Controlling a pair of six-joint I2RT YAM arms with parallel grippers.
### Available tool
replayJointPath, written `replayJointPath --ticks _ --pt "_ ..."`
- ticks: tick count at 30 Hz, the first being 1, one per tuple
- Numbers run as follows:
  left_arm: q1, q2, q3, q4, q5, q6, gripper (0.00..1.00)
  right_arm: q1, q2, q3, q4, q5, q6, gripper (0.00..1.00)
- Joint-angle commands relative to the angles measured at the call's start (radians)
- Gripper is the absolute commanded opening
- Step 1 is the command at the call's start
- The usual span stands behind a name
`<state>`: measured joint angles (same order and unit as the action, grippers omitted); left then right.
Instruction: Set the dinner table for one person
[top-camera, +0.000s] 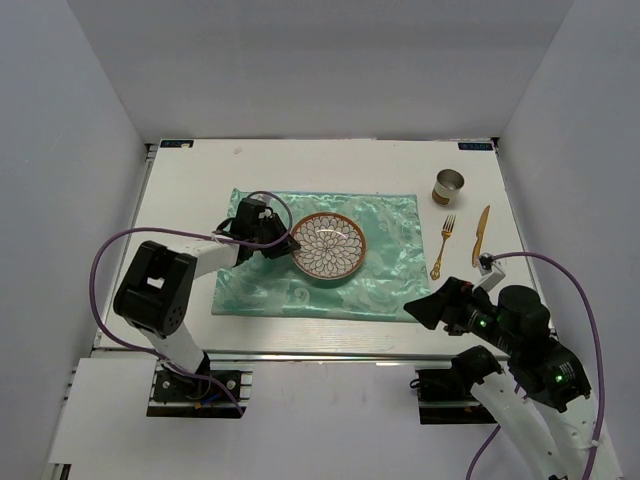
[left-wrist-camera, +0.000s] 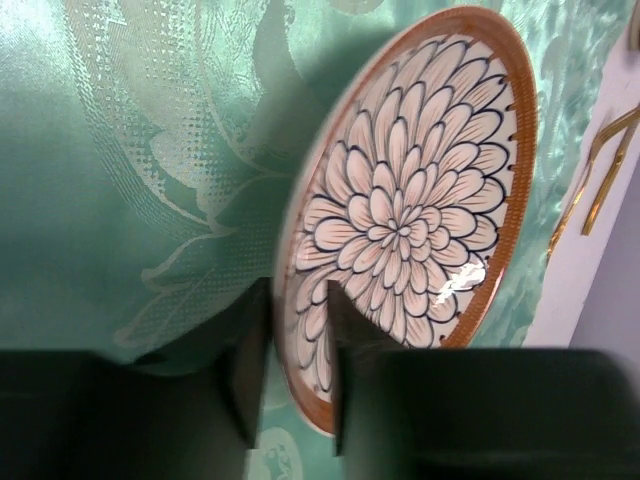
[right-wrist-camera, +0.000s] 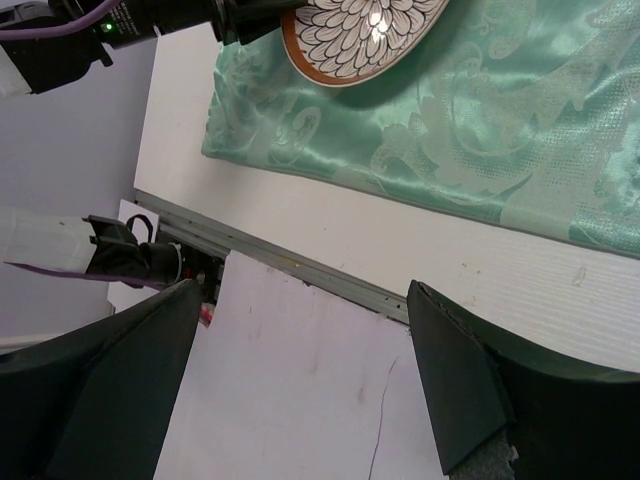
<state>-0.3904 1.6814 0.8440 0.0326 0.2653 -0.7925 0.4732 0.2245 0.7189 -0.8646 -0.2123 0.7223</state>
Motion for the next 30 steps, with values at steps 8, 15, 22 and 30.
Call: replayJointPath --ticks 8,15,22,30 --pt "0.002 -0.225 0.036 -0.159 -0.124 -0.027 0.60 0.001 0.078 -0.073 0.147 0.003 -0.044 0.89" --pt "0.002 -0.460 0.107 -0.560 -0.402 -0.019 0.98 -0.005 0.422 -0.062 0.286 0.243 -0.004 0.89" --pt "0.002 -0.591 0.144 -0.824 -0.457 0.143 0.98 -0.048 0.840 0.224 0.325 0.553 -0.023 0.89" --pt "0.002 -0.747 0.044 -0.856 -0.374 0.211 0.98 -0.224 1.361 0.733 0.170 0.672 -0.021 0.89"
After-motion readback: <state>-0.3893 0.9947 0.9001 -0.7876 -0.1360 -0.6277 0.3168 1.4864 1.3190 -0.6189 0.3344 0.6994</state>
